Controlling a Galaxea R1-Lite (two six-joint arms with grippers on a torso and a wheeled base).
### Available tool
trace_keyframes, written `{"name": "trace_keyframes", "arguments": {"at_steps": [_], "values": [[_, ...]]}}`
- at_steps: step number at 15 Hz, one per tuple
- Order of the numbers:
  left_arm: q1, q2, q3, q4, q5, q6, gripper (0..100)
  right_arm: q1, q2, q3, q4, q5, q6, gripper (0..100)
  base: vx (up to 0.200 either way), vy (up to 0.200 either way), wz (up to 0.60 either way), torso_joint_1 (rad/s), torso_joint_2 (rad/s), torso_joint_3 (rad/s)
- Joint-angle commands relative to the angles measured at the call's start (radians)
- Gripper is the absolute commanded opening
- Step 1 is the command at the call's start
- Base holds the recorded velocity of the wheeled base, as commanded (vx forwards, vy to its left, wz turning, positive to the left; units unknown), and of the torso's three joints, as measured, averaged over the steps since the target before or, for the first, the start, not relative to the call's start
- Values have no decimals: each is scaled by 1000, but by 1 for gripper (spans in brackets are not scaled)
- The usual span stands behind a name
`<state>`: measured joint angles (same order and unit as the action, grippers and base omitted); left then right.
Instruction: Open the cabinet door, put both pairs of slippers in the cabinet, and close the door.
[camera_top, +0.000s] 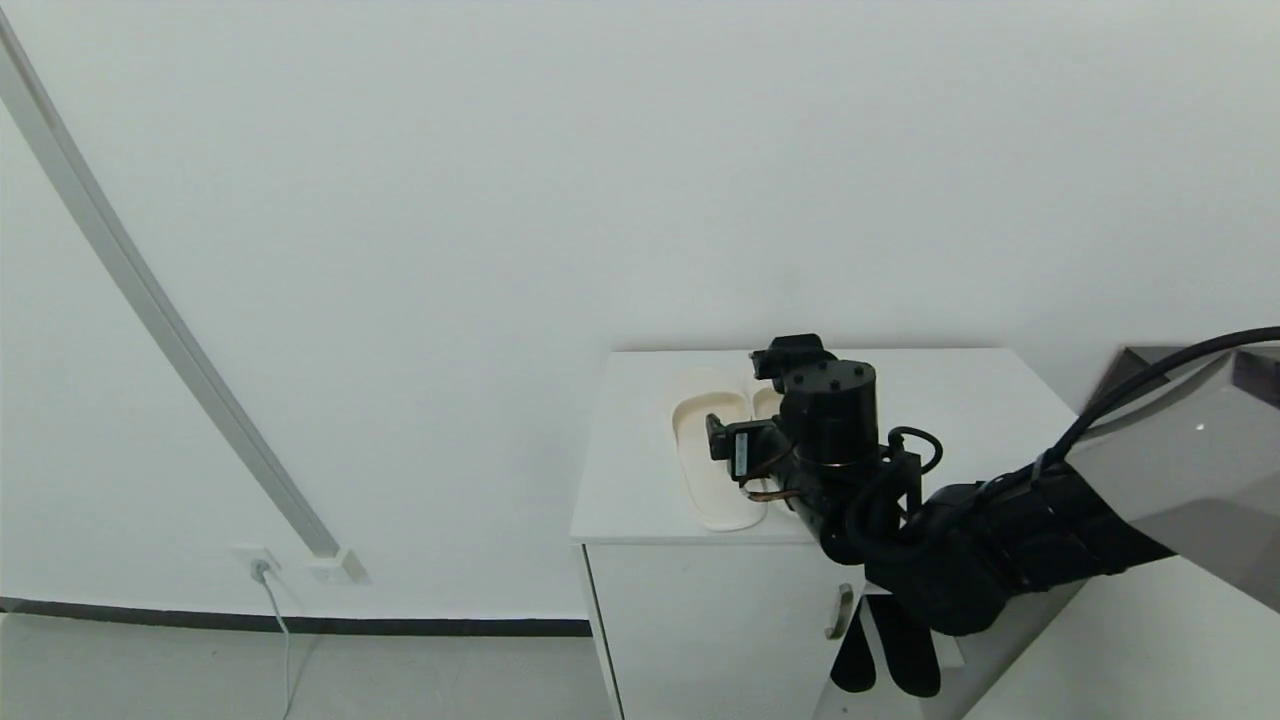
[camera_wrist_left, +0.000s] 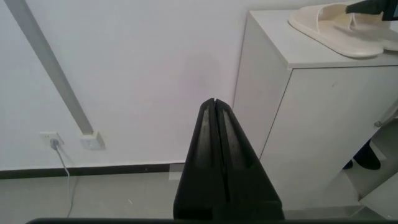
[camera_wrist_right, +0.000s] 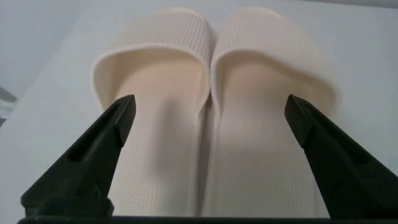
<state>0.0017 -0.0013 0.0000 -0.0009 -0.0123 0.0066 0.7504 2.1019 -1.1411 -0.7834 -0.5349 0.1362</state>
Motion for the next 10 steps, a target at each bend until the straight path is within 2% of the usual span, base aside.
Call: {"name": "trace_keyframes", "arguments": {"at_steps": [1,4,10], "values": [[0,1,0,-1,0,0,0,-11,61,-55,21,0,-4,100,0,0,0,0,0,0],[1,1,0,-1,0,0,0,-36,125,-149,46,1,-18,100,0,0,0,0,0,0],[0,1,0,-1,2,-2,0,-66,208,-253,47,15,-29,100,0,0,0,0,0,0]]}}
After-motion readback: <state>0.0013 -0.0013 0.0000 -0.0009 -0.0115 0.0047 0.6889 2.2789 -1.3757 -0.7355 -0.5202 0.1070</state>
